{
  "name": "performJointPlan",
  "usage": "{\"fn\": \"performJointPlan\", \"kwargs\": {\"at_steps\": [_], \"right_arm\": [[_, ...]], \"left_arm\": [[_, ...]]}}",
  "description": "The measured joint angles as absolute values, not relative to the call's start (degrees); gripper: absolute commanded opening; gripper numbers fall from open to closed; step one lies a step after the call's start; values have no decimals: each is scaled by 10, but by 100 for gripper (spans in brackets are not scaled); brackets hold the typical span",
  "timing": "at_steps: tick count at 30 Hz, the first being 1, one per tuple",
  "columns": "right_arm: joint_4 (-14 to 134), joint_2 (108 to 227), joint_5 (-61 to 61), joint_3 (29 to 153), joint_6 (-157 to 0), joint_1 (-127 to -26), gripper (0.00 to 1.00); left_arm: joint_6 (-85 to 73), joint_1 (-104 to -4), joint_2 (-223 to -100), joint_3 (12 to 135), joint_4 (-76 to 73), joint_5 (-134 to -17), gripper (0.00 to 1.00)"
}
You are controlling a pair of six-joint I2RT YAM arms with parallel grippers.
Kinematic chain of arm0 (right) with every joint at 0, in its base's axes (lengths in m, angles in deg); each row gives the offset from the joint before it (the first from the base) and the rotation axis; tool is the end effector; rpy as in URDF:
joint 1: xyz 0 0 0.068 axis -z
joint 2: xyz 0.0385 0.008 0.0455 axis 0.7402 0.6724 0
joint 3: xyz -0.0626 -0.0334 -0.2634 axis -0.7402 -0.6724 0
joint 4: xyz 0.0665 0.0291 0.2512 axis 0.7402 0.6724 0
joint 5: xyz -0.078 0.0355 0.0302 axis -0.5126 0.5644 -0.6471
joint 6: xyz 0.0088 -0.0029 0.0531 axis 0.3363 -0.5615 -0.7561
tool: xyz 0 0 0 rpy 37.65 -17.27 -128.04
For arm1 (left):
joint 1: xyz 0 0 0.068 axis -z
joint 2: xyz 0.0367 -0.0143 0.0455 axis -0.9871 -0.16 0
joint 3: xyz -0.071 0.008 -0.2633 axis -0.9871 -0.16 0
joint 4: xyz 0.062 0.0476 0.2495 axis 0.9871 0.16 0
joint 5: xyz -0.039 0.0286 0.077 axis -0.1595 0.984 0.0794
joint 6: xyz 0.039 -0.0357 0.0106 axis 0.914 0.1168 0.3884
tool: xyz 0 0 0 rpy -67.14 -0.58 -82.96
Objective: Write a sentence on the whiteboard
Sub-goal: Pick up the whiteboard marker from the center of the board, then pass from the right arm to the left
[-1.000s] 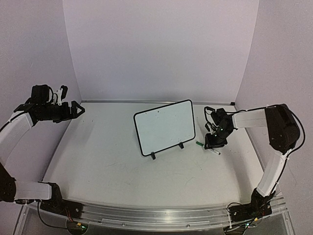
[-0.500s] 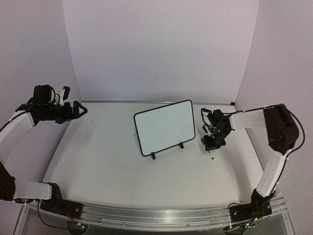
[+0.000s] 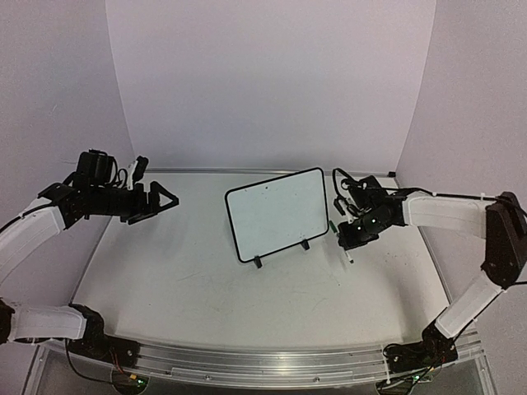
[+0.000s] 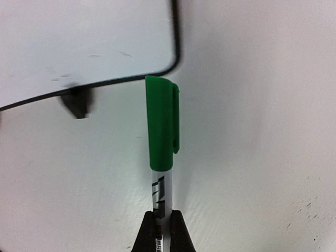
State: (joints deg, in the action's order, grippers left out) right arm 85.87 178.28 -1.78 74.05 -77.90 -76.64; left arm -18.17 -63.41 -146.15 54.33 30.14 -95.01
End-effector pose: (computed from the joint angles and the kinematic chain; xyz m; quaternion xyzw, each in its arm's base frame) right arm 0.2805 0.1587 0.1986 -0.2018 0.9430 0.1237 0.2340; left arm 0.2094 -0.0830 0.3092 0.0604 0.8713 -0.3553 0.3331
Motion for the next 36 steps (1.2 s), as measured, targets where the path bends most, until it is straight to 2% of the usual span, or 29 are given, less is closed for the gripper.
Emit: {"fn": "performJointPlan", "kwargs": {"at_steps": [6,13,19,27,31,36], "right_arm": [[861,1681,72,756,-780,-884,0],[866,1683,192,823,-787,-948,0],[865,1707,219,872,-781,-995,0],[875,1737,112,897,-747,-1060,0],[877,1744,16,908,-718,-1099,0],[877,1755,-85,925,-684,-1136,0]], "left_arm": [[-215,-518,-1471,545,271,-975,99],[-215,-395,-1549,582,212,-1019,99],[-258,-345,-1604,591,127,-1059,100],[-340,-344,-1636,592,77,-1053,97],[-363,-344,-1651,592,80,-1039,87],[-383,-344,-1662,592,84,-1025,69]]}}
